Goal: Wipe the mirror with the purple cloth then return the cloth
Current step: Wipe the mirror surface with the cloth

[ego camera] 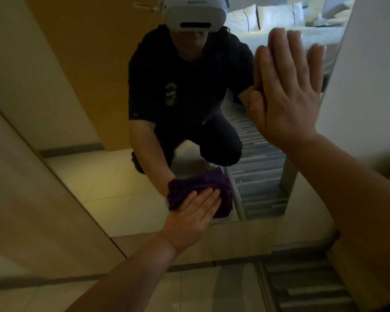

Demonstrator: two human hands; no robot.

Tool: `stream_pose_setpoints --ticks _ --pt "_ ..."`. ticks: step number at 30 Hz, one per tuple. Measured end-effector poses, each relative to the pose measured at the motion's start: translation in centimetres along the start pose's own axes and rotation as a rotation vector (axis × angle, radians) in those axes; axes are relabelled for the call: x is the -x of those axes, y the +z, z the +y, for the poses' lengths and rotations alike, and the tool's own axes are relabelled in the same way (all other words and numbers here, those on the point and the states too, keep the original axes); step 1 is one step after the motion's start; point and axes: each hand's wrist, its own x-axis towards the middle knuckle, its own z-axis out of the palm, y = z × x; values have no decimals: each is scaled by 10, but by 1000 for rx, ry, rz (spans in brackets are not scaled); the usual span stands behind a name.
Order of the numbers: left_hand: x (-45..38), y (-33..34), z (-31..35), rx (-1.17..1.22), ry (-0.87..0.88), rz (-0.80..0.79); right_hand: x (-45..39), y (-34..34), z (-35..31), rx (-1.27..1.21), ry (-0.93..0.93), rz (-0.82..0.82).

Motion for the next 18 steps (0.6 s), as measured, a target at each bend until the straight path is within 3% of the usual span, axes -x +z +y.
stream_pose_setpoints --ticks 4,9,13,15,18 --pt "36 10 30 96 25 -292 -1 -3 0 2 11 -30" --pt "25 -20 31 336 -100 -325 -5 -14 -4 -53 41 -115" --pt "-36 -93 3 697 -662 -102 -4 -32 -4 -151 65 -214" --pt "-80 -134 -22 742 -718 131 7 -40 -3 -165 97 -243" --pt "-146 -187 -59 689 -612 452 31 -52 4 -156 195 -312"
